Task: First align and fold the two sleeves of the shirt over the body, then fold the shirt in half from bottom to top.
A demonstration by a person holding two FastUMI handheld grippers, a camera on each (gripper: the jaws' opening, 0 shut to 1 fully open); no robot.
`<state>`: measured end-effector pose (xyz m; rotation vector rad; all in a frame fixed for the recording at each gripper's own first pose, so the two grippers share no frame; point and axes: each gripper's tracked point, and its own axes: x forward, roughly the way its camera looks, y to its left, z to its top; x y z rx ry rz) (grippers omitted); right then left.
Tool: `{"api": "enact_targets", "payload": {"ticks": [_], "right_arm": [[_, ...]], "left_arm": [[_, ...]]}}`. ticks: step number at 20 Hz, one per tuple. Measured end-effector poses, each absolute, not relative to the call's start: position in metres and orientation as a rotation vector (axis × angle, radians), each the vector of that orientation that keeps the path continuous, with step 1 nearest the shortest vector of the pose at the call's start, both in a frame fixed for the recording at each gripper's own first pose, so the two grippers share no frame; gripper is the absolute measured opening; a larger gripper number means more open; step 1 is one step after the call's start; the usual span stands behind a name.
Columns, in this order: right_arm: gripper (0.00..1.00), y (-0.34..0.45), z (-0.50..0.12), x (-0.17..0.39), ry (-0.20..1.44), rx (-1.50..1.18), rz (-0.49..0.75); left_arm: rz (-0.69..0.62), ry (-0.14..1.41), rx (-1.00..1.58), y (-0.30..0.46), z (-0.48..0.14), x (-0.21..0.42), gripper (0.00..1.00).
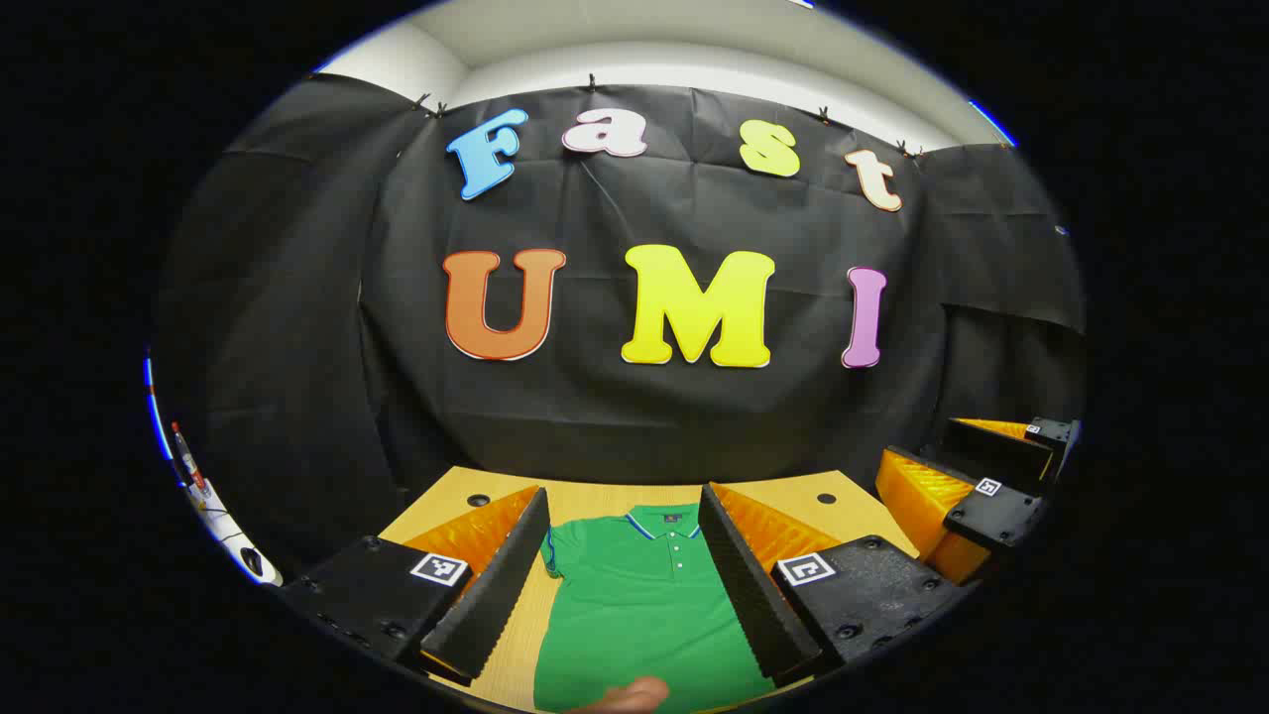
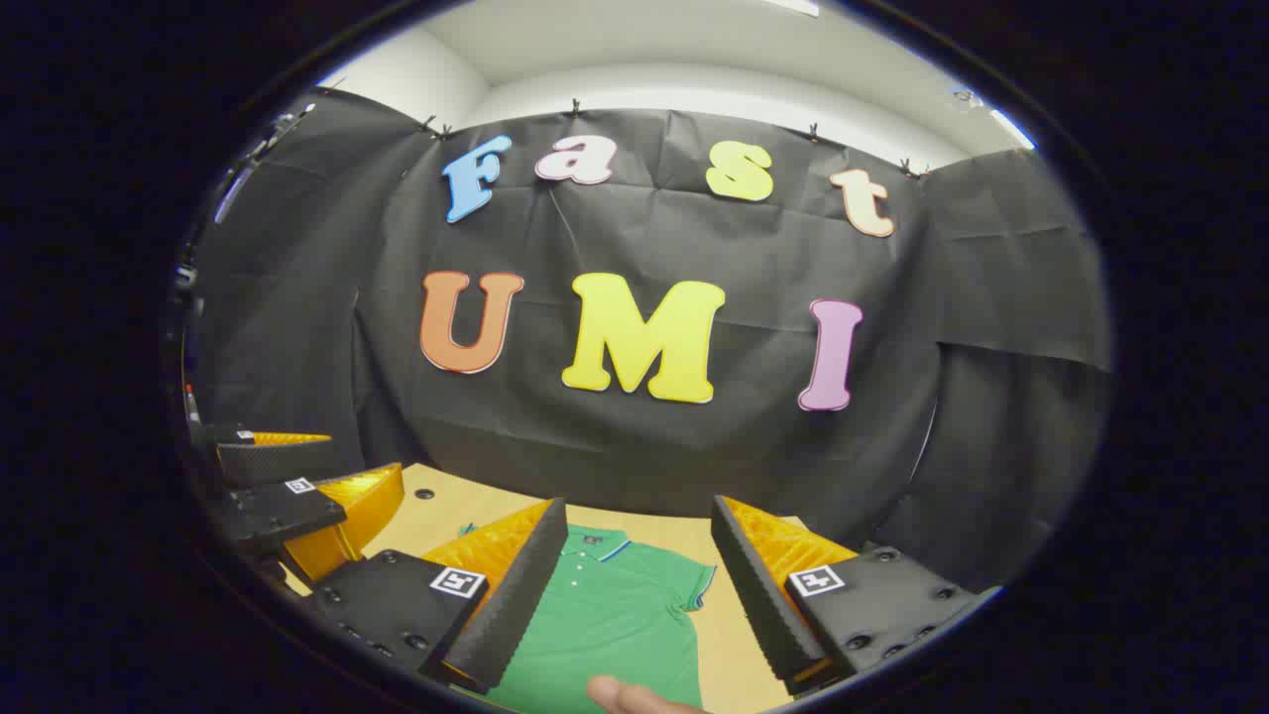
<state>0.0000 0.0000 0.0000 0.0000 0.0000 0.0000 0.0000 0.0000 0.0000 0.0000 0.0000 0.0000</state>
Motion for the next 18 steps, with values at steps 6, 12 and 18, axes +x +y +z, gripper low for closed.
{"api": "enact_targets", "payload": {"ticks": [6,12,18], "right_arm": [[0.94,-0.002,-0.003,0.005,0.014,-0.001,0.014],[0.94,-0.006,-0.005,0.007,0.025,-0.001,0.024],[0.93,-0.016,-0.007,0.015,0.032,0.007,0.013]], "left_arm": [[0.009,-0.008,-0.017,-0.005,0.000,0.005,0.88],[-0.018,-0.036,-0.021,-0.018,0.003,0.008,0.97],[-0.011,-0.046,-0.032,-0.021,0.005,0.012,1.00]]}}
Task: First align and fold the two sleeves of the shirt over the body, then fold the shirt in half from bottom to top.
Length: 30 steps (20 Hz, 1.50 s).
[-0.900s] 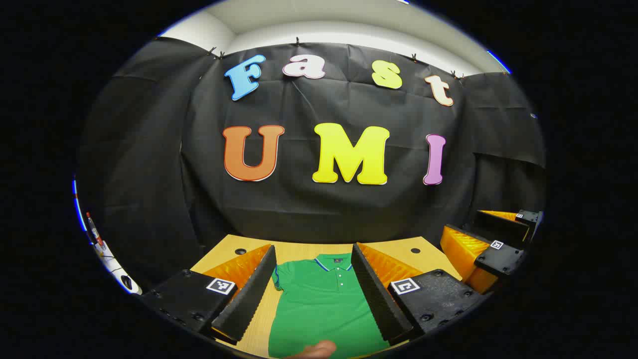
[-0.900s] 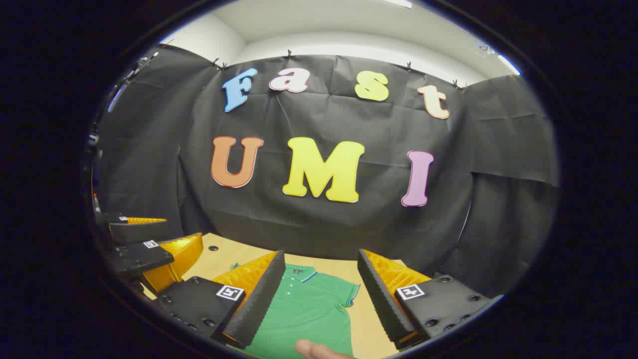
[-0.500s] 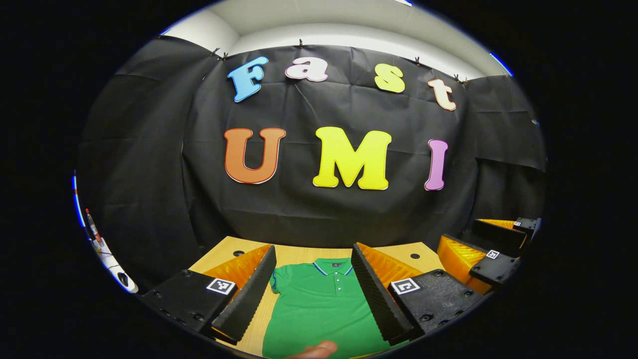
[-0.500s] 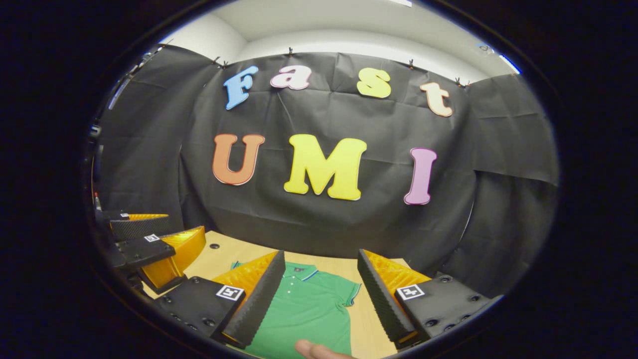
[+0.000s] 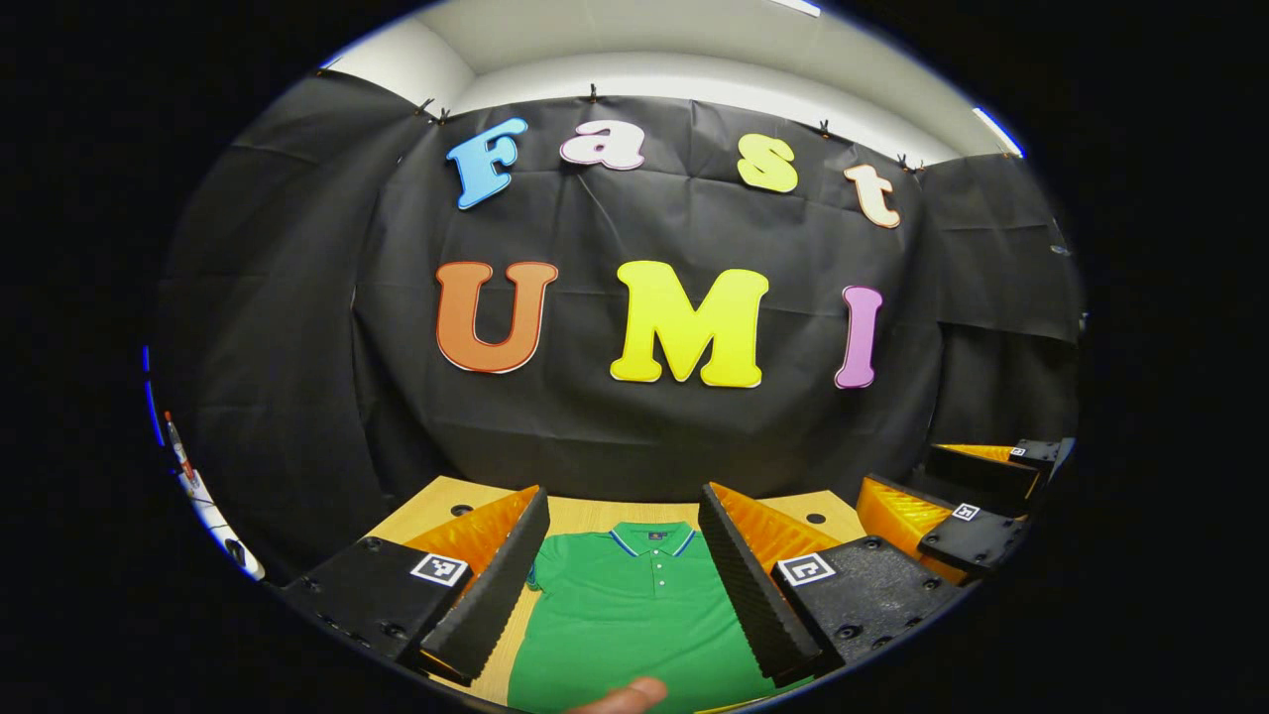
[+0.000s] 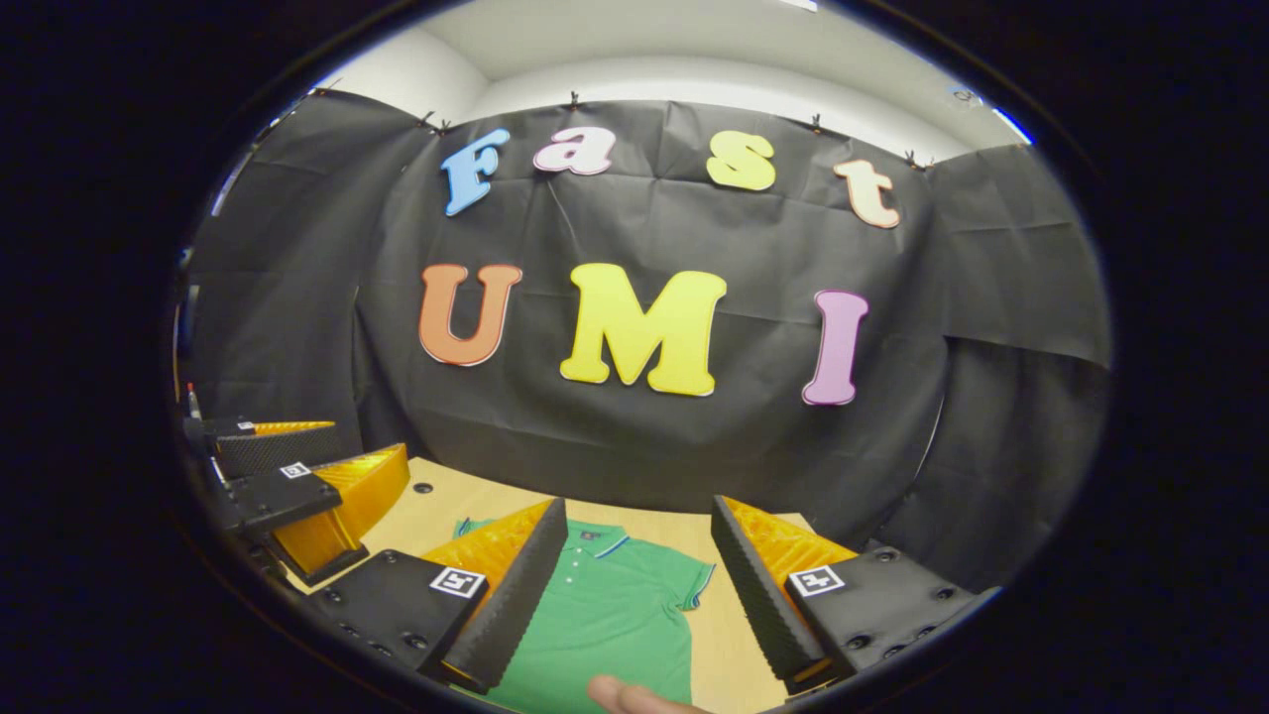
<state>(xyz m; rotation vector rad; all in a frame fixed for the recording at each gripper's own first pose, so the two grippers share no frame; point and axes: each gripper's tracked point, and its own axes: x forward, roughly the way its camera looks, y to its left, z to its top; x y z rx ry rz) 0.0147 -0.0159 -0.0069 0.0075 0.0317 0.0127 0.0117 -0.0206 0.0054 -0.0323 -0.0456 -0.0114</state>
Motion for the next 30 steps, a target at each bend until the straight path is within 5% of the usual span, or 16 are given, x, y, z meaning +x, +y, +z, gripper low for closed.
{"api": "enact_targets", "payload": {"ticks": [13,14,18,19,20,30], "right_arm": [[0.93,-0.033,-0.018,0.028,0.069,0.021,-0.004],[0.94,-0.035,-0.020,0.029,0.073,0.019,-0.008],[0.94,-0.040,-0.028,0.039,0.095,0.043,0.000],[0.93,-0.041,-0.031,0.044,0.106,0.063,0.002],[0.94,-0.045,-0.035,0.051,0.114,0.072,-0.001],[0.95,-0.111,-0.128,0.168,0.284,0.098,-0.065]], "left_arm": [[-0.039,-0.026,-0.030,-0.041,-0.004,0.024,0.97],[-0.040,-0.024,-0.029,-0.042,-0.004,0.025,0.88],[-0.035,-0.014,-0.025,-0.045,-0.011,0.033,0.97],[-0.033,0.000,-0.027,-0.048,-0.015,0.036,0.88],[-0.029,0.013,-0.026,-0.049,-0.019,0.039,0.97],[0.013,0.027,-0.072,-0.061,-0.023,0.069,0.98]]}}
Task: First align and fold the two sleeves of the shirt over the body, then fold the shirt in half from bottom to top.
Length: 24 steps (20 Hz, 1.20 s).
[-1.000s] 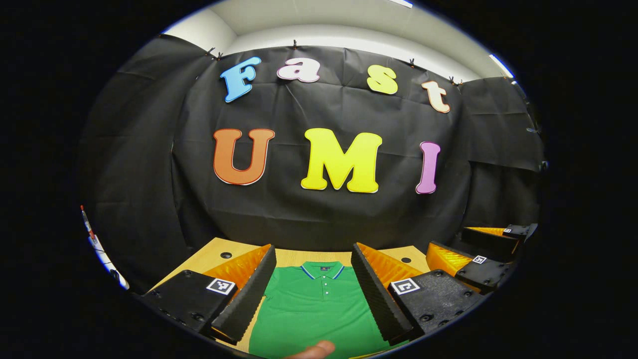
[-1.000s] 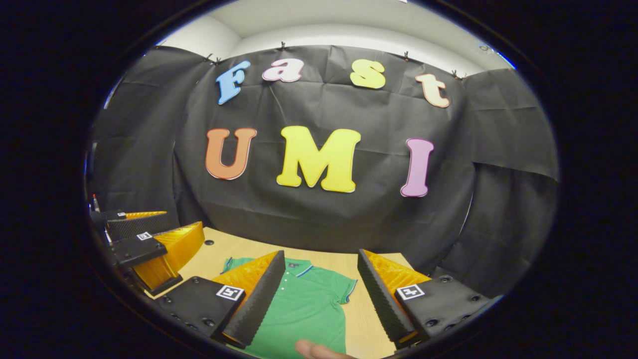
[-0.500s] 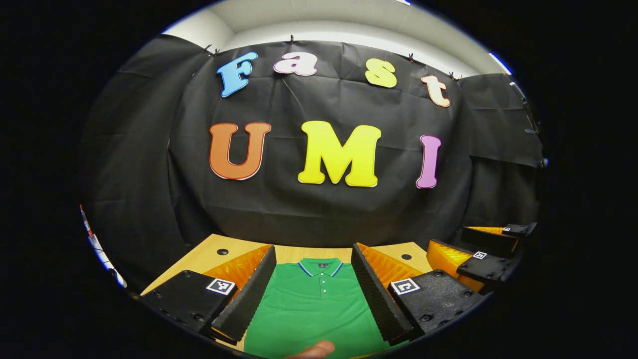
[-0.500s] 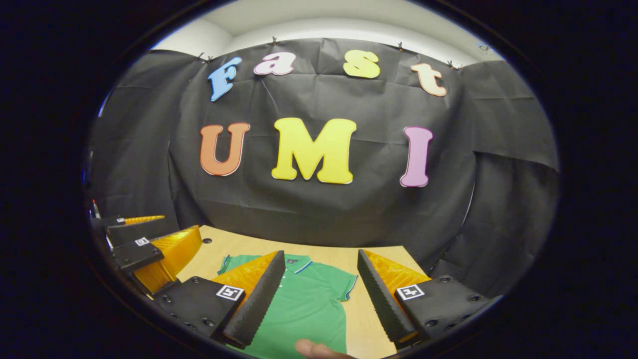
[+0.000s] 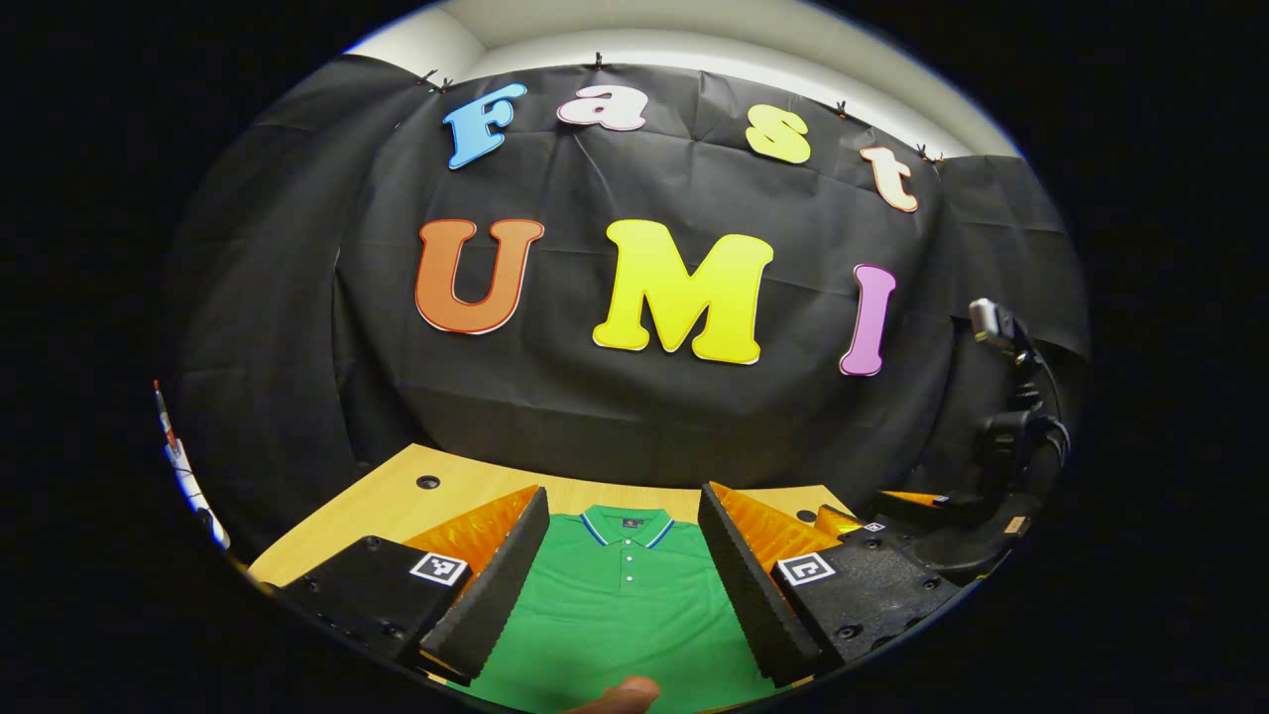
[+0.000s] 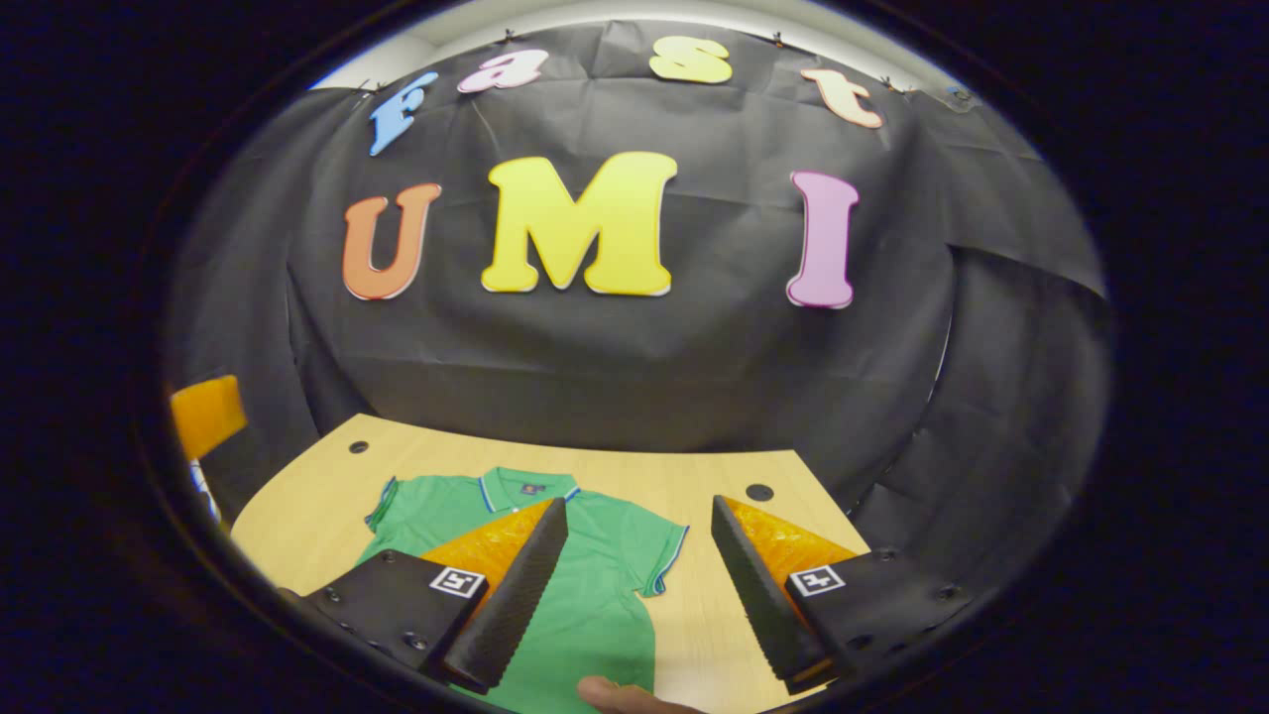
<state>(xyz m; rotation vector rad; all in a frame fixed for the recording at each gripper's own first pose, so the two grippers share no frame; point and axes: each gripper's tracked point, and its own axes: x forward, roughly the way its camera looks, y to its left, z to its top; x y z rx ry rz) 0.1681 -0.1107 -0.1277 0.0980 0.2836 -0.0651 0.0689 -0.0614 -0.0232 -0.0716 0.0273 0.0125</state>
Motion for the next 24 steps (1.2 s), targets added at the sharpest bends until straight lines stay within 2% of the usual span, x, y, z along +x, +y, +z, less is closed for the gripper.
{"api": "enact_targets", "payload": {"ticks": [5,10,16,23,24], "right_arm": [[0.94,-0.144,-0.190,0.241,0.392,0.136,-0.104],[0.94,-0.149,-0.262,0.290,0.530,0.181,-0.095],[0.95,-0.161,-0.328,0.328,0.628,0.245,-0.152],[0.96,-0.137,-0.369,0.346,0.707,0.267,-0.107],[0.87,-0.138,-0.370,0.348,0.698,0.260,-0.114]], "left_arm": [[0.075,0.054,-0.055,-0.063,-0.028,0.082,0.98],[0.154,0.071,-0.020,-0.054,-0.033,0.085,0.97],[0.185,0.151,0.004,-0.043,-0.064,0.081,0.97],[0.199,0.235,-0.013,-0.041,-0.102,0.079,0.98],[0.197,0.248,-0.019,-0.041,-0.106,0.077,0.97]]}}
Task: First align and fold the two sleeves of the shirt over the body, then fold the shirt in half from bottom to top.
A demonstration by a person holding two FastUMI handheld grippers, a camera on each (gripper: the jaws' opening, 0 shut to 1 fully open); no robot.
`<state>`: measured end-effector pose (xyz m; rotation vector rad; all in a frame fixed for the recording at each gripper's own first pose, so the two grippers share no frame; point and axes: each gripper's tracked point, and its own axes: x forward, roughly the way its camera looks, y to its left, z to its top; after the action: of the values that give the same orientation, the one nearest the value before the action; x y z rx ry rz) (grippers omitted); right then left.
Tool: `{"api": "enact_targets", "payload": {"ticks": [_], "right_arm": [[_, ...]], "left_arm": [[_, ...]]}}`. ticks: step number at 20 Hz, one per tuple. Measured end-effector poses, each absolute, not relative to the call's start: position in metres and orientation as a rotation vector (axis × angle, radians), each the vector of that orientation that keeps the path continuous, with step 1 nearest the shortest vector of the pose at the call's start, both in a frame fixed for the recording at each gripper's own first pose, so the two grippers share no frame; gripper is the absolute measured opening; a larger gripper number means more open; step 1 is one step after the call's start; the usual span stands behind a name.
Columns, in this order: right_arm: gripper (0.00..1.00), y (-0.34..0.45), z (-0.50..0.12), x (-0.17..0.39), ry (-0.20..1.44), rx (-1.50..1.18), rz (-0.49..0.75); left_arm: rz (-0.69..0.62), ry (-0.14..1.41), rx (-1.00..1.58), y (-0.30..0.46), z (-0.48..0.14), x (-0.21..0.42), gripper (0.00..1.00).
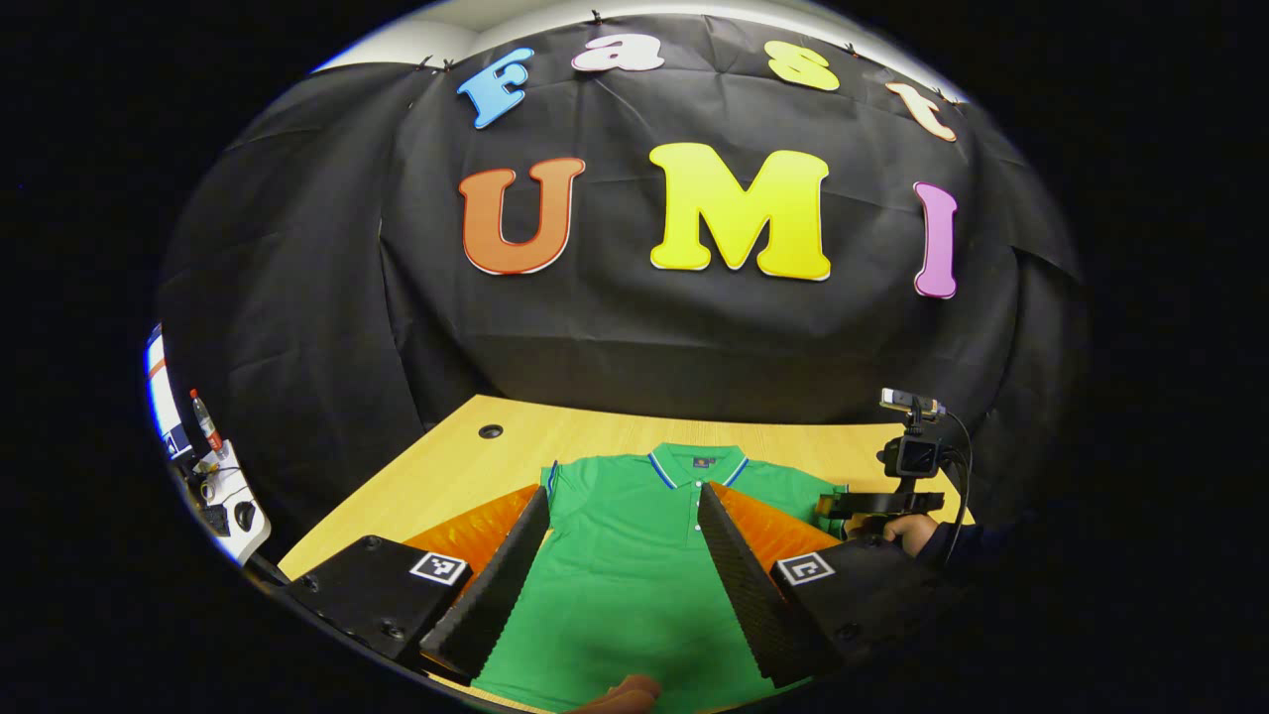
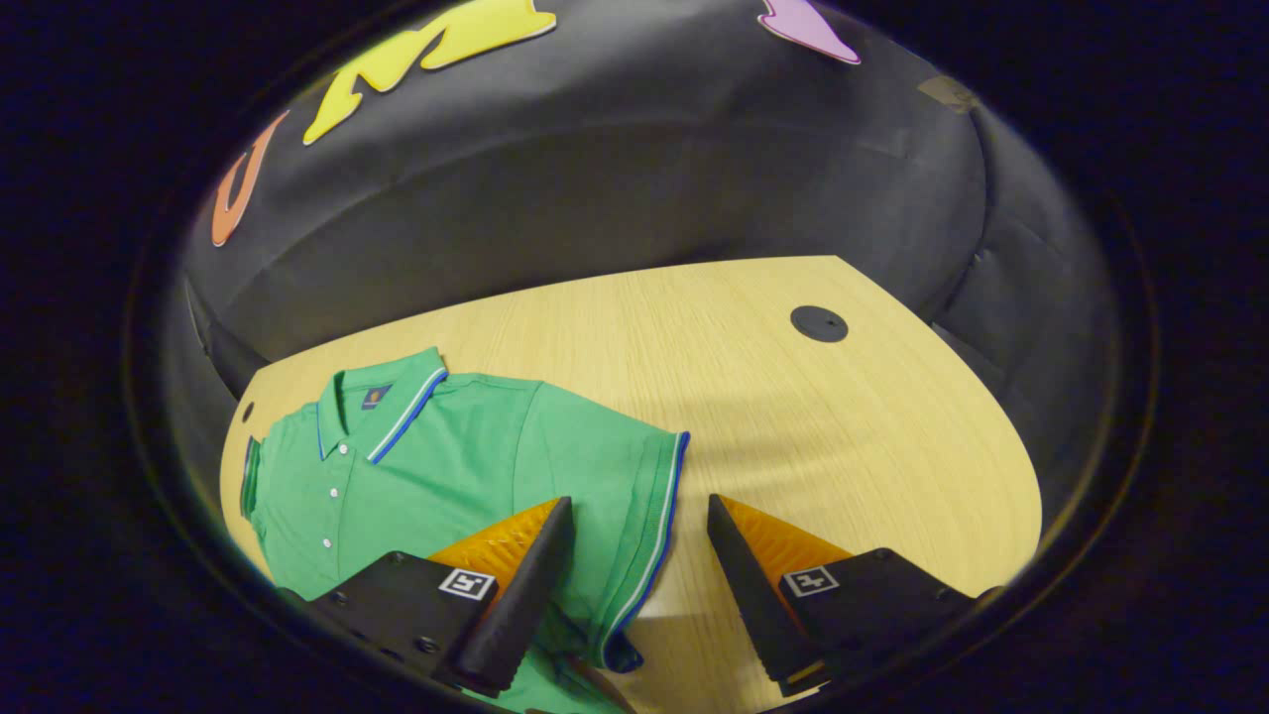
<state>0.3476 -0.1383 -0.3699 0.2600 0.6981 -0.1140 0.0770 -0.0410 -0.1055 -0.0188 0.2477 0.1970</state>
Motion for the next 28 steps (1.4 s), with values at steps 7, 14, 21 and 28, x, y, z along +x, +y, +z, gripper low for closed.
{"api": "enact_targets", "payload": {"ticks": [7,14,21,28], "right_arm": [[0.43,-0.139,-0.370,0.348,0.722,0.289,-0.141],[0.22,-0.143,-0.372,0.349,0.735,0.289,-0.187],[0.03,-0.150,-0.356,0.345,0.721,0.292,-0.199],[0.03,-0.132,-0.305,0.348,0.633,0.278,-0.162]], "left_arm": [[0.198,0.269,-0.045,-0.036,-0.117,0.071,0.98],[0.224,0.285,-0.050,-0.017,-0.122,0.063,0.98],[0.201,0.263,-0.022,-0.008,-0.115,0.063,0.98],[0.173,0.237,-0.018,-0.001,-0.103,0.055,0.97]]}}
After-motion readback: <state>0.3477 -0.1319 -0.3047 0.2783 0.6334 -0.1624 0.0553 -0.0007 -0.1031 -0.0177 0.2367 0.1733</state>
